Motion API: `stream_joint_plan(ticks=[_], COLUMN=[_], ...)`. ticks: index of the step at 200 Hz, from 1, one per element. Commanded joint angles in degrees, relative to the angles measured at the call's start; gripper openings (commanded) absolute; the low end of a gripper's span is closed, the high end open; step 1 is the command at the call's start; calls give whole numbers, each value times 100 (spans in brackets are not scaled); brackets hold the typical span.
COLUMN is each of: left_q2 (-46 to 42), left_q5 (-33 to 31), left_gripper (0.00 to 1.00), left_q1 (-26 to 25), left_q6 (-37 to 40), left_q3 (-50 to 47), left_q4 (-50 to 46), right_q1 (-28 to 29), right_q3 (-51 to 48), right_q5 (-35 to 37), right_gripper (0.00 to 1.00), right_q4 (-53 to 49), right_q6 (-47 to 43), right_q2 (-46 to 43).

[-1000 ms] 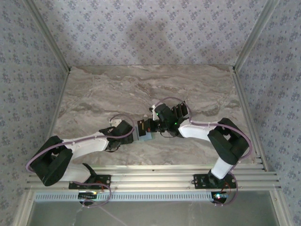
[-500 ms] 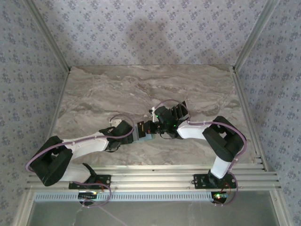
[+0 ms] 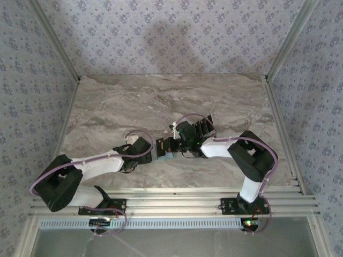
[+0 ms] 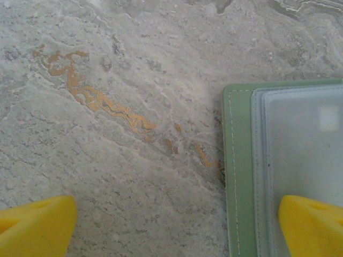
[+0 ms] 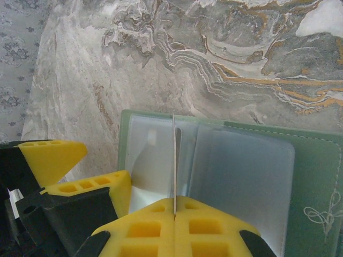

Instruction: Put the credit cards into the card holder

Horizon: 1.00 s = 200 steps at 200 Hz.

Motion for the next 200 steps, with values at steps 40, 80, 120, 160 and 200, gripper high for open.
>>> stream_joint_plan(ticks=[40, 80, 120, 160, 200], left_q2=[20, 23, 29, 20, 24], left_q5=[-77, -68, -61, -56, -63], left_gripper=[96, 96, 96, 96, 96], left_q1=[18, 20, 20, 17, 18], left_q6=[1, 2, -6, -5, -2], left_q3=[-182, -177, -179, -179, -193], left_q4=[-423, -421, -412, -412, -396], right_q1=[-104, -186, -241, -245, -232], right_q3=[-246, -346, -405, -408, -385], right_q5=[-280, -460, -631, -752, -797], right_gripper=[0, 0, 0, 0, 0], right_q4=[464, 777, 1023, 1225, 1250], right_q6=[241, 429, 585, 716, 748], right_q2=[213, 311, 398, 498, 522])
